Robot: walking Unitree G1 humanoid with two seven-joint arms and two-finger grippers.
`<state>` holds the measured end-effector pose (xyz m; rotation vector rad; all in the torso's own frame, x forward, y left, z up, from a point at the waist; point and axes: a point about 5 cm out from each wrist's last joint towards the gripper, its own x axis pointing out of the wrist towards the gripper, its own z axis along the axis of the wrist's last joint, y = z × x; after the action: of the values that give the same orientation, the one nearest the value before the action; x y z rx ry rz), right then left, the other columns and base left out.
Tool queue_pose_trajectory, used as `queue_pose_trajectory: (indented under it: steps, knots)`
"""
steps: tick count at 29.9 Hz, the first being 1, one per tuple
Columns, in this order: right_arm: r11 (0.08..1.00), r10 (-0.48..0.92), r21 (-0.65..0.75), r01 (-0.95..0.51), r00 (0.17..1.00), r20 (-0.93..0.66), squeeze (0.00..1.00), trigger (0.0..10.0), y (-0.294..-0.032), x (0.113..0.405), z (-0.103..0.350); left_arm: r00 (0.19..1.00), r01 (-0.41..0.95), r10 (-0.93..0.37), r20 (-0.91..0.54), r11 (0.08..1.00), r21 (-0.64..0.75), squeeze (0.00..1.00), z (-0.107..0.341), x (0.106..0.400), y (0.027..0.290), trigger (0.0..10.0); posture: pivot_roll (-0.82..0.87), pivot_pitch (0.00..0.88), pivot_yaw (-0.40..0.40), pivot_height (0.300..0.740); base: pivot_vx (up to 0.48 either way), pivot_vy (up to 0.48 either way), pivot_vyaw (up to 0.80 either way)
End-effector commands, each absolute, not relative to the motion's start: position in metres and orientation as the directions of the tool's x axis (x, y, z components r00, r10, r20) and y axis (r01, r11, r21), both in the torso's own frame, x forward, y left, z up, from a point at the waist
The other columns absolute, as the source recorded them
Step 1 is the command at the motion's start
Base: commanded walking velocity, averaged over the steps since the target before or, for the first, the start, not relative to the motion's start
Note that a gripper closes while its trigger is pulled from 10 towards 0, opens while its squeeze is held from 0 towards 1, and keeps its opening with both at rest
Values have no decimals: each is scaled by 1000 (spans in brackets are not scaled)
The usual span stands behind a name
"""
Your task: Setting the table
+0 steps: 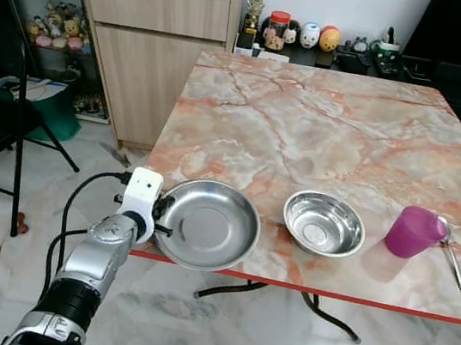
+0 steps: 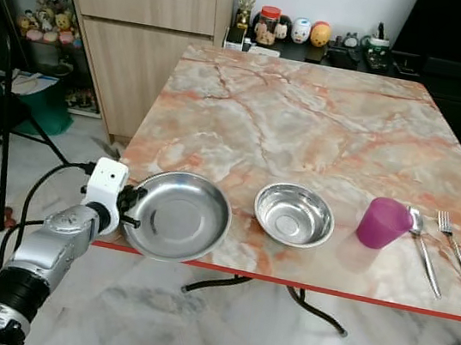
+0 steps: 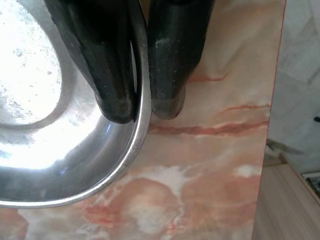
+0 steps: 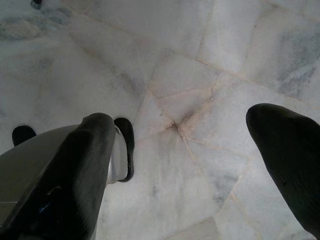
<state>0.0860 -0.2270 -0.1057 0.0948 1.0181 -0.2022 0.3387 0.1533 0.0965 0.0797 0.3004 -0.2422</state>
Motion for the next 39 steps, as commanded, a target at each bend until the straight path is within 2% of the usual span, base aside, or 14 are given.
queue_pose_trajectory:
  steps: [1, 6, 9, 10, 11, 12, 13, 14, 20, 26, 33, 39]
  knots:
    - [977, -123, -13, 213, 515, -848, 0, 10000, -226, 85, -106, 922, 260, -228, -312, 963, 67, 0, 98, 339, 153, 0, 90, 0, -25, 740, 0, 0, 0]
    - [978, -118, -9, 208, 519, -846, 0, 10000, -226, 86, -105, 928, 246, -220, -301, 968, 52, 0, 96, 337, 155, 0, 89, 0, -26, 740, 0, 0, 0]
    - [978, -116, -6, 208, 521, -845, 0, 10000, -226, 86, -105, 941, 217, -213, -263, 976, -16, 0, 97, 336, 156, 0, 86, 0, -27, 740, 0, 0, 0]
    - [978, -115, -5, 207, 522, -845, 0, 10000, -226, 85, -105, 964, 178, -193, -182, 979, -97, 0, 104, 337, 158, 0, 88, 0, -28, 740, 0, 0, 0]
    - [979, -114, -5, 206, 523, -845, 0, 10000, -226, 85, -105, 975, 160, -180, -131, 976, -150, 0, 108, 337, 159, 824, 87, 0, -29, 740, 0, 0, 0]
    - [979, -112, -3, 205, 524, -844, 0, 10000, -226, 85, -105, 984, 141, -165, -68, 954, -265, 0, 114, 337, 160, 10000, 87, 0, -31, 740, 0, 0, 0]
    - [979, -112, -3, 204, 525, -844, 0, 10000, -226, 85, -105, 985, 139, -164, -51, 937, -320, 0, 116, 337, 160, 10000, 86, 0, -31, 740, 0, 0, 0]
    - [979, -112, -2, 204, 525, -844, 0, 10000, -226, 85, -105, 989, 130, -149, -10, 891, -435, 0, 121, 336, 161, 10000, 86, 0, -34, 740, 0, 0, 0]
    - [979, -109, 0, 202, 527, -843, 0, 10000, -227, 85, -105, 993, 113, -103, 50, 833, -541, 0, 128, 337, 165, 10000, 82, 0, -42, 740, 0, 0, 0]
    - [979, -109, 0, 202, 528, -842, 0, 10000, -228, 85, -105, 985, 151, -40, 169, 679, -719, 0, 146, 339, 167, 10000, 78, 0, -46, 740, 0, 0, 0]
    - [979, -104, 6, 202, 530, -841, 0, 10000, -228, 85, -104, 983, 155, -19, 184, 625, -765, 0, 151, 339, 165, 10000, 77, 0, -49, 740, 0, 0, 0]
    - [979, -104, 7, 202, 531, -841, 0, 10000, -228, 85, -104, 974, 200, -45, 223, 637, -745, 0, 159, 339, 160, 10000, 77, 0, -49, 740, 0, -142, 0]
